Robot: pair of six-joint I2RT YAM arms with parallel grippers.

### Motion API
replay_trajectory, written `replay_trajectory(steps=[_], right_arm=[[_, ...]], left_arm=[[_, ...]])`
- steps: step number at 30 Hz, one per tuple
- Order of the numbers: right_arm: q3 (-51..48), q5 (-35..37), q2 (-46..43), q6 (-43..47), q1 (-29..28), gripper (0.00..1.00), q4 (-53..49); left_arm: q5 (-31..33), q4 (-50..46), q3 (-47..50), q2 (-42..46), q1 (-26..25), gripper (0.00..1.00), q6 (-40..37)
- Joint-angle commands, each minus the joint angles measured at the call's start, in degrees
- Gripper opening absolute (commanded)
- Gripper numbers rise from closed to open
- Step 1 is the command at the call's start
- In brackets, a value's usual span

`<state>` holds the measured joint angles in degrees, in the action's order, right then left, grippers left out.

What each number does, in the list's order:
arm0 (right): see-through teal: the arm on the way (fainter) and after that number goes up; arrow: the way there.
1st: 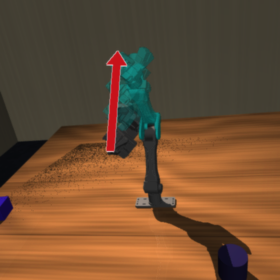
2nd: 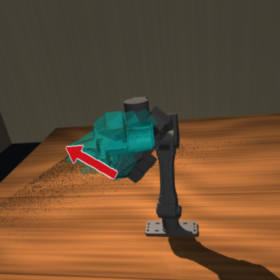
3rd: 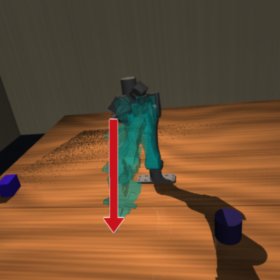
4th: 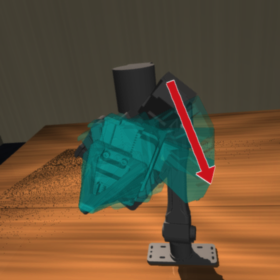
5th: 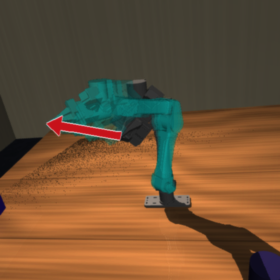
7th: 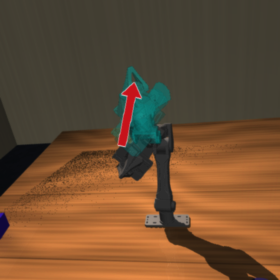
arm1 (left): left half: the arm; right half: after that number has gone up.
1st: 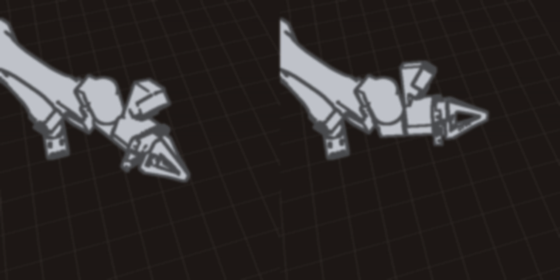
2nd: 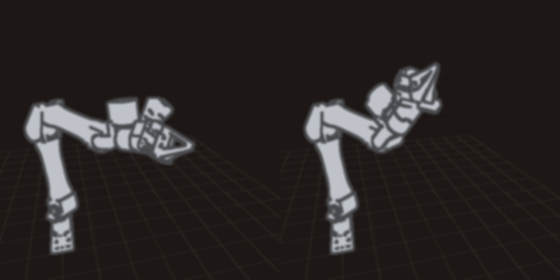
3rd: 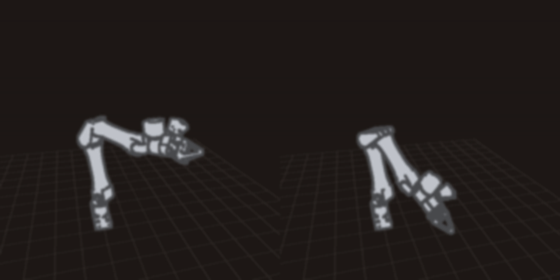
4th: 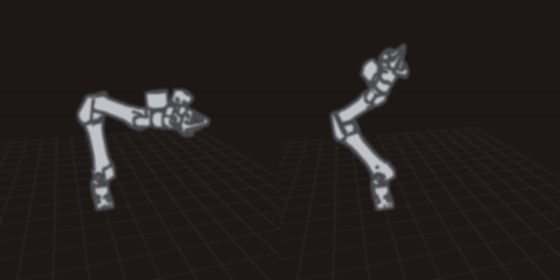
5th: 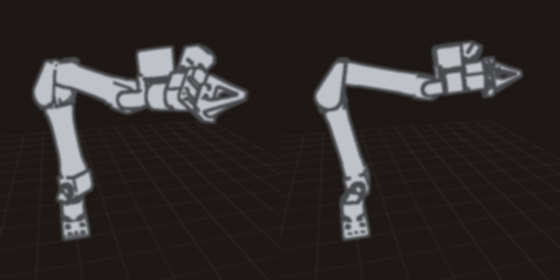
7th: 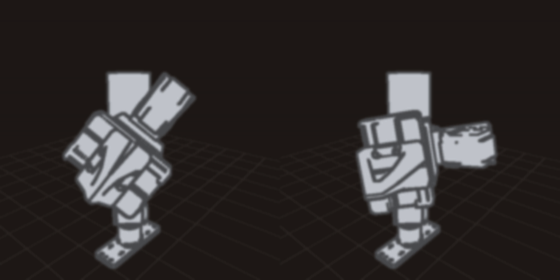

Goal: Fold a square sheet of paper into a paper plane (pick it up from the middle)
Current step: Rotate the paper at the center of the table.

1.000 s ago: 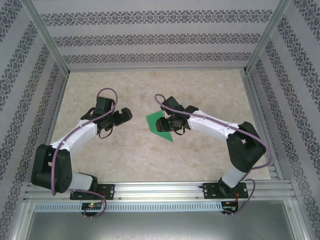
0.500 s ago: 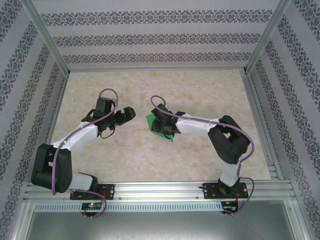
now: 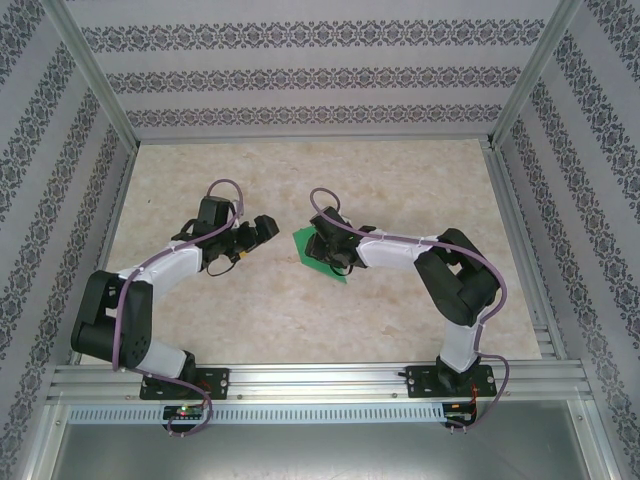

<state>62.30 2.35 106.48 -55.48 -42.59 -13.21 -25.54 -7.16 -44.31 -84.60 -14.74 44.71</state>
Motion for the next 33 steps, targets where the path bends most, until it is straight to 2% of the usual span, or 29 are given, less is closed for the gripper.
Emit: replay_trajectory(steps=[1, 6, 10, 13, 15, 18, 23, 27, 33], right_arm=[[-0.6, 0.8, 0.8, -0.9, 0.4, 0.46, 2.0], [-0.5, -3.6, 3.7, 3.6, 0.5, 0.45, 1.7], [-2.4, -10.1, 4.1, 17.9, 0.9, 0.44, -0.6], [-5.7, -9.6, 1.3, 28.0, 1.1, 0.44, -2.9], [-6.1, -10.1, -0.8, 30.6, 1.9, 0.44, -3.5], [-5.1, -11.1, -4.5, 28.2, 2.3, 0.44, -2.0], [-7.1, -9.9, -9.5, 16.6, 2.2, 0.44, 4.8], [-10.4, -8.7, -10.3, 11.6, 2.5, 0.41, 8.9], [-11.1, -9.4, -7.4, 8.8, 2.9, 0.38, 10.4]], left_arm=[[-2.1, 3.5, 0.7, -1.2, -1.4, 0.99, 1.5], [-2.5, 3.4, 0.0, -2.7, -3.0, 0.98, 1.7], [-2.4, 3.3, -0.4, -3.6, -3.9, 0.98, 1.8], [-2.2, 3.1, -0.9, -4.3, -4.6, 0.97, 1.5], [-1.9, 2.8, -1.3, -4.7, -5.2, 0.97, 1.4], [-1.0, 2.9, -1.8, -5.1, -6.1, 0.97, 1.8], [0.1, 3.2, -2.0, -5.2, -8.2, 0.97, 3.4], [0.9, 3.8, -1.9, -5.4, -9.8, 0.96, 4.9], [1.2, 7.3, 0.2, -5.5, -11.3, 0.92, 8.4]])
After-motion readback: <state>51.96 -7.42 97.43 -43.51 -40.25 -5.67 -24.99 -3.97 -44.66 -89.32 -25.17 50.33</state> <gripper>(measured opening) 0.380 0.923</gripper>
